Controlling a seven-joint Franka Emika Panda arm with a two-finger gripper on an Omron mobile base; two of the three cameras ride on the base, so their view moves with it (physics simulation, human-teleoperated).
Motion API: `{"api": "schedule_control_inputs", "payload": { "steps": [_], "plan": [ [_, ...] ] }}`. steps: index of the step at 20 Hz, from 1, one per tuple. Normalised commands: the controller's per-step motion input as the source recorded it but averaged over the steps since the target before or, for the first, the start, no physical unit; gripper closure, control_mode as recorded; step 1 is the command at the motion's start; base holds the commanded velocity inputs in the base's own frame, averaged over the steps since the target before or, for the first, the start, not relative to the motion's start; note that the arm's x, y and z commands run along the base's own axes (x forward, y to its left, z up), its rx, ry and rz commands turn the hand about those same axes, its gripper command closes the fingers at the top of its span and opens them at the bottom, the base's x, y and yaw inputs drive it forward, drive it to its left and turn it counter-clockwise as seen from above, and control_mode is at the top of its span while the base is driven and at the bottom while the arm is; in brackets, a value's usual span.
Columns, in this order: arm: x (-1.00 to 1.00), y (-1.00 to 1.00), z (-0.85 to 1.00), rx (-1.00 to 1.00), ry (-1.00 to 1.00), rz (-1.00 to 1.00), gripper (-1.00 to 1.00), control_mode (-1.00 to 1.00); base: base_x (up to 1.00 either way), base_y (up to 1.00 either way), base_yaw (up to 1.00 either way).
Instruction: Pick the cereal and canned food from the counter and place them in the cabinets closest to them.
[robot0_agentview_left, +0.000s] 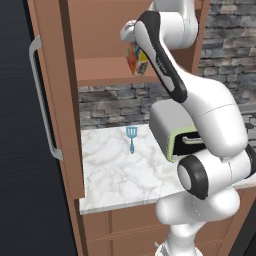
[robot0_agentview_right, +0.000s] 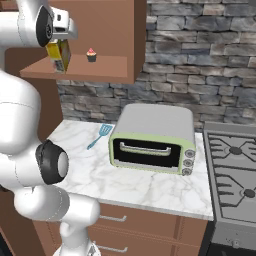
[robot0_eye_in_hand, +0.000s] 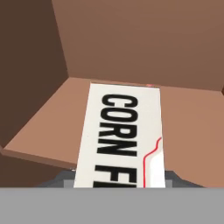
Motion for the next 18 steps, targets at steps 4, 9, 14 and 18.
{"api": "schedule_control_inputs", "payload": {
  "steps": [4,9,14,18],
  "plan": [
    [0.18,0.02,0.0,0.0,-0.03,-0.04,1.0,-1.0,0.0,0.0,0.0],
    [0.02,0.01,0.0,0.0,-0.06,-0.02,1.0,-1.0,0.0,0.0,0.0],
    [-0.02,0.0,-0.01,0.0,-0.01,0.0,1.0,-1.0,0.0,0.0,0.0],
    [0.0,0.0,-0.21,-0.02,0.0,0.0,1.0,-1.0,0.0,0.0,0.0]
  ]
}}
